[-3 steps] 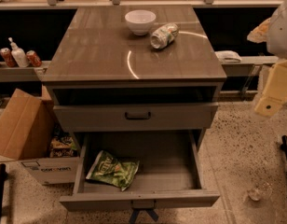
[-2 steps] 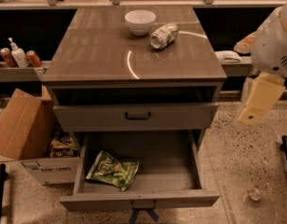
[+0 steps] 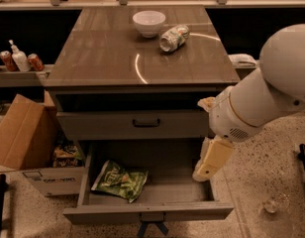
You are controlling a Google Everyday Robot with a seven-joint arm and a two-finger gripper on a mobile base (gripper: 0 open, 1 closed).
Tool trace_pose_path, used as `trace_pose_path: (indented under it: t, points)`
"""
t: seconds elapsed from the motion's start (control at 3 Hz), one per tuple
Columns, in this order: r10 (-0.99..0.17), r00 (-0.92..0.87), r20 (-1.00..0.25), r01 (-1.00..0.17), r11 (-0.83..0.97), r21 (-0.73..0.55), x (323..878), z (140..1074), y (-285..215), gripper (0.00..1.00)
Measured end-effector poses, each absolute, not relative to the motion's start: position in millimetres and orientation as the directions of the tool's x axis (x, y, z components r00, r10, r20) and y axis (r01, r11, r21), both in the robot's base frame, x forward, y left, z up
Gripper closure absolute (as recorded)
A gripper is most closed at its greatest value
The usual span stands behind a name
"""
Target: Pick green jalapeno chip bag from middle drawer and place on counter
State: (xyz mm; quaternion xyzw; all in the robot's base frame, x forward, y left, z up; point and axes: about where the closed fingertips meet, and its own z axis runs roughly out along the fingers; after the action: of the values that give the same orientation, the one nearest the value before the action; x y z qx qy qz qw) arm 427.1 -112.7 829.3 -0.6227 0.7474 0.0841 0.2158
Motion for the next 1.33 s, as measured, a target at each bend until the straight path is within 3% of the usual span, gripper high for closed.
trace_pose_path:
  t: [0.33,1.33]
  points:
    - [-0.894,-0.132,-0.427,-0.967,0.211,-0.143,427.1,829.1,-112.7,0.0]
    - [-0.86,-0.223,-0.46,-0.962,0.27,-0.038,445.6,651.0,-118.5,0.0]
